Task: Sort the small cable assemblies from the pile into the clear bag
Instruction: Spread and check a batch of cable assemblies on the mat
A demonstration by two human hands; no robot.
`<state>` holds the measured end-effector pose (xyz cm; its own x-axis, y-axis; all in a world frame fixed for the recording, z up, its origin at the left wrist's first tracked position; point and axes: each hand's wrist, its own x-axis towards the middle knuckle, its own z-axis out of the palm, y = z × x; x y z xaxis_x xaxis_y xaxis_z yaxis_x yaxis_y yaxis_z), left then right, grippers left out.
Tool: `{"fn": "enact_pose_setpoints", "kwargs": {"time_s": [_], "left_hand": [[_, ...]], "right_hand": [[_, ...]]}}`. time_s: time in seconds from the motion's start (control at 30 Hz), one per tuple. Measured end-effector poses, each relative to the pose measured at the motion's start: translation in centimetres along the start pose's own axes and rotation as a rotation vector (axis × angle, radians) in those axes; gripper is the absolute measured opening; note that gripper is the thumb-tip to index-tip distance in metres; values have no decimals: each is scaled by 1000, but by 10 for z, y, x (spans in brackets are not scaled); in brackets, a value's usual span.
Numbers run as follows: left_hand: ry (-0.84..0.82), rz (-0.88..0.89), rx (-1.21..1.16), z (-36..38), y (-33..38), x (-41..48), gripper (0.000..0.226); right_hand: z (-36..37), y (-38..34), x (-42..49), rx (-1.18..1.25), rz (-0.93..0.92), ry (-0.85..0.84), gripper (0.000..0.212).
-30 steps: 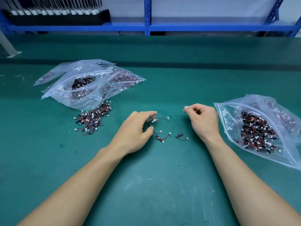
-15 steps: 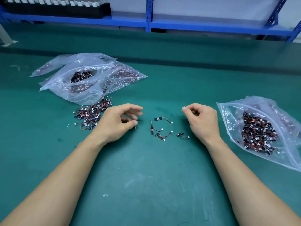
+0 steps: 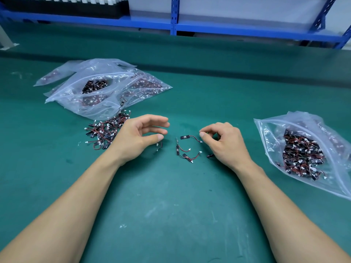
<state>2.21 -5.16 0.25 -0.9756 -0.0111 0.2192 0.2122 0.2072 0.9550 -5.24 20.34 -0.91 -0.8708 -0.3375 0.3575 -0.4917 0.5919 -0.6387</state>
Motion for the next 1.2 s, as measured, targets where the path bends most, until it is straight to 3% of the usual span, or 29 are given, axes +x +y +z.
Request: {"fn": "enact_pose_setpoints", "kwargs": {"time_s": [0.27, 0.5, 0.8, 1.03, 1.2], "left_hand": [[126, 23, 335, 8, 3, -2, 27], [-132, 76, 612, 5, 6, -6, 37], [31, 102, 657, 9, -5, -1, 31], [187, 165, 696, 9, -4, 2, 22], [67, 262, 717, 15, 3, -2, 8]], "right_hand": [[4, -3, 5, -163, -21, -55, 5], [3, -2, 5, -189, -25, -86, 8], [1, 0, 3, -187, -56, -148, 10], [-4, -2, 3, -147, -43, -75, 11], [-16, -10, -2, -43, -109, -58, 12]]}}
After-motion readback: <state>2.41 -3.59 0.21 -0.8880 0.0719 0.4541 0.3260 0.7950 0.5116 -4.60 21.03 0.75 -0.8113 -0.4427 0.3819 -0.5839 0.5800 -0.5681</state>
